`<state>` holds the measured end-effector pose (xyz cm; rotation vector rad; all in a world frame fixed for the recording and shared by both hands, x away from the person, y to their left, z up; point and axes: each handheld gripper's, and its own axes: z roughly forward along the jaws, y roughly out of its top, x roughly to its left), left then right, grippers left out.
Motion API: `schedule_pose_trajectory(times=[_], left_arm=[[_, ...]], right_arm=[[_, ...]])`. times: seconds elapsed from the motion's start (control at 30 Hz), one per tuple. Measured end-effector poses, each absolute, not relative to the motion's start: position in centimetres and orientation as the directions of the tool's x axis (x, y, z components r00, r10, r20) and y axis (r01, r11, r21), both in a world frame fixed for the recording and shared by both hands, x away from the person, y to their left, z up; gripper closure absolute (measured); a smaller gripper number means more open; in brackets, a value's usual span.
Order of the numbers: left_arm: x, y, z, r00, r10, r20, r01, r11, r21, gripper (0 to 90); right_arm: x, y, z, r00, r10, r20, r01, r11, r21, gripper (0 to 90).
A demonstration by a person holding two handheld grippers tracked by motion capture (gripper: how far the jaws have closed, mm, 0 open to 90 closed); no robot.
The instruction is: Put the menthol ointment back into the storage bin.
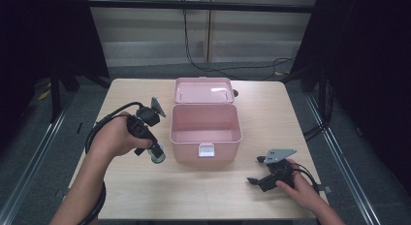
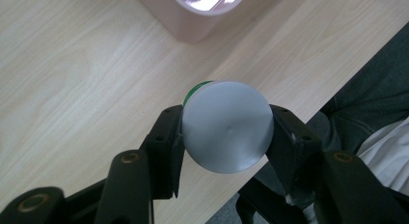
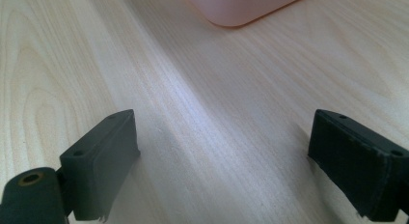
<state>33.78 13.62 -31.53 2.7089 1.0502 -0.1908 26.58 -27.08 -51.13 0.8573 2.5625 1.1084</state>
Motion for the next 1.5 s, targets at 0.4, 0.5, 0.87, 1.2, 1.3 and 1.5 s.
schedule_pose_trajectory(times=[0.4,0.5,0.87,1.2,1.3,1.5], left_arm=[[34.9,12.0,-28.3,0.746,0.636,-0.199,0.666,-0.72,0.193,50.1],[35.1,11.5,-27.7,0.75,0.631,-0.197,0.661,-0.725,0.195,50.1],[36.4,9.6,-25.8,0.745,0.638,-0.195,0.667,-0.72,0.191,50.1],[37.7,8.7,-25.8,0.74,0.645,-0.191,0.672,-0.717,0.185,50.1],[38.1,8.4,-25.9,0.738,0.649,-0.186,0.675,-0.715,0.181,50.1],[38.9,7.5,-25.9,0.741,0.648,-0.176,0.672,-0.717,0.187,50.1]], right_arm=[[26.6,-27.1,-51.1,-0.806,0.591,0.032,0.428,0.544,0.721,9.6],[26.6,-27.1,-51.1,-0.806,0.591,0.032,0.428,0.544,0.721,9.6],[26.6,-27.1,-51.1,-0.806,0.592,0.032,0.428,0.544,0.721,9.6],[26.6,-27.1,-51.1,-0.806,0.592,0.031,0.428,0.545,0.721,9.6],[26.6,-27.1,-51.1,-0.806,0.591,0.031,0.427,0.545,0.721,9.6],[26.6,-27.1,-51.1,-0.805,0.592,0.033,0.43,0.545,0.72,9.6]])
